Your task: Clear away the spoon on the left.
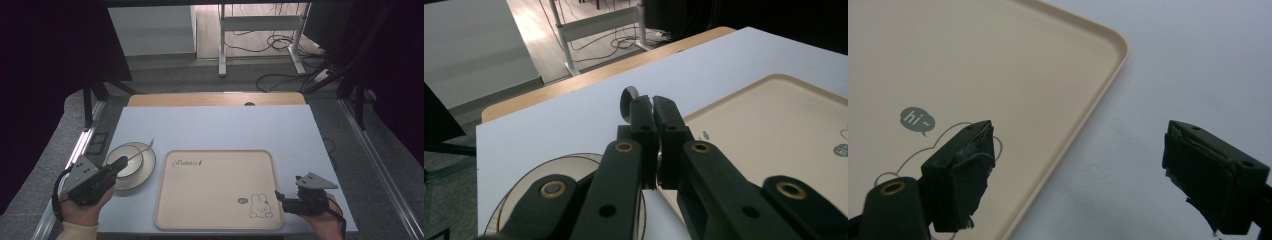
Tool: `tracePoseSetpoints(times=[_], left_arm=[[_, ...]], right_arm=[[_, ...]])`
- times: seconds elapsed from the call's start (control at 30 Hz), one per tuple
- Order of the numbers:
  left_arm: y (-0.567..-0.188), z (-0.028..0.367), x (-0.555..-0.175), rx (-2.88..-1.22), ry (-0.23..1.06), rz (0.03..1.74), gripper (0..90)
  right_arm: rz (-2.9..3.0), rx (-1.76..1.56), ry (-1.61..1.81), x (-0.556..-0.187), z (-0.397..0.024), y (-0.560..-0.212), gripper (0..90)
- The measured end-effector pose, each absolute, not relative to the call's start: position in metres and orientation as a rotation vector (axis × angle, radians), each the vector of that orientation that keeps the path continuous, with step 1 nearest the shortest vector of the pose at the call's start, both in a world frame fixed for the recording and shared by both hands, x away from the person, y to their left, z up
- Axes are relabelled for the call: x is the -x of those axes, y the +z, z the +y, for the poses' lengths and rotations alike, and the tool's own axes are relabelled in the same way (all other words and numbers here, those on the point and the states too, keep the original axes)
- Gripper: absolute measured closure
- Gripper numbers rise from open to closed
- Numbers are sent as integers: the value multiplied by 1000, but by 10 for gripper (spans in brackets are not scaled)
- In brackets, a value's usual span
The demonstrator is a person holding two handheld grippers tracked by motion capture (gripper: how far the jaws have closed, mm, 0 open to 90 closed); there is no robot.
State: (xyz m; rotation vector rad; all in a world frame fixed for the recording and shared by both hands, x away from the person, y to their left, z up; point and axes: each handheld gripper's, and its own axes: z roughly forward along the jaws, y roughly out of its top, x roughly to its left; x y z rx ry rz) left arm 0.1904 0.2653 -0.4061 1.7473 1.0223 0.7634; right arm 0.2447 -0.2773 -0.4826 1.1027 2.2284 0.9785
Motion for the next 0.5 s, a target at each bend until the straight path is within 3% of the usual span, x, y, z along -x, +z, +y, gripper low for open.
tracePoseSetpoints(times=[0.5], left_arm=[[-403, 251, -201, -1762, 750, 992, 892]], right_arm=[[2229, -1101, 977, -245, -278, -483, 138]])
